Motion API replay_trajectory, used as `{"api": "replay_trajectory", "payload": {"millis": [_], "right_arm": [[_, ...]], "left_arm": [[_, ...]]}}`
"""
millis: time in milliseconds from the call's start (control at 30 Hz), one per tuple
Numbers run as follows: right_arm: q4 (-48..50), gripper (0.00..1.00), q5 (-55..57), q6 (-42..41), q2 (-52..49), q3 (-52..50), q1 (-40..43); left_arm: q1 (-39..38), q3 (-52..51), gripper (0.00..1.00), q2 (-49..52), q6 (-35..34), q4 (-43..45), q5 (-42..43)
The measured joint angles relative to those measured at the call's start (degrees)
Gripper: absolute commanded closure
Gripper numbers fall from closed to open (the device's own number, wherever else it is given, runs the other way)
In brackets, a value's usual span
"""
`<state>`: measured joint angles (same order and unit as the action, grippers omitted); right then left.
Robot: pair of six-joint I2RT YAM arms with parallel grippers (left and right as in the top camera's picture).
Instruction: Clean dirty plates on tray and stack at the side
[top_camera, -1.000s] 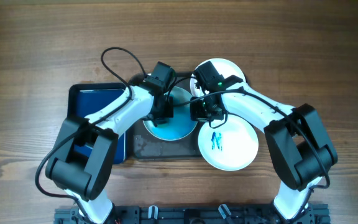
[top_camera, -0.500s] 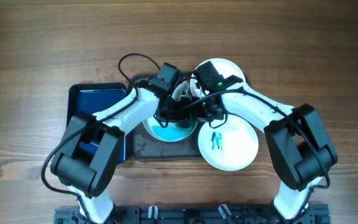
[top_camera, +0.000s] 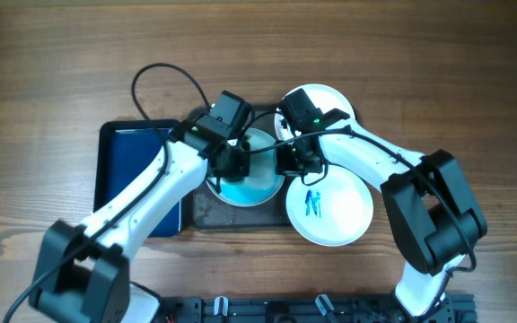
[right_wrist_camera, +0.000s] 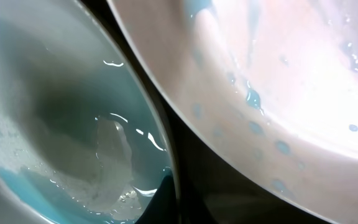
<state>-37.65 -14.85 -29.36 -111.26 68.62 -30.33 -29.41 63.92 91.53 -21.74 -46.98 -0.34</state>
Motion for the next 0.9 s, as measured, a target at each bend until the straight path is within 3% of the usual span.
{"api": "replay_trajectory", "payload": {"millis": [167, 367, 900], "right_arm": [[-0.02, 0.96, -0.13, 1.40, 0.00, 0.00, 0.00], [-0.70, 0.96, -0.07, 3.15, 0.42, 0.13, -0.24], [-5.33, 0.96, 5.20, 10.88, 11.65, 0.33, -0.66]], "left_arm": [[0.33, 0.02, 0.96, -7.04, -3.13, -9.38, -7.41], [4.63, 0.20, 0.96, -12.70, -5.66, -14.62, -12.55], [23.89, 0.22, 0.96, -13.00, -6.05, -18.16, -11.34]]}}
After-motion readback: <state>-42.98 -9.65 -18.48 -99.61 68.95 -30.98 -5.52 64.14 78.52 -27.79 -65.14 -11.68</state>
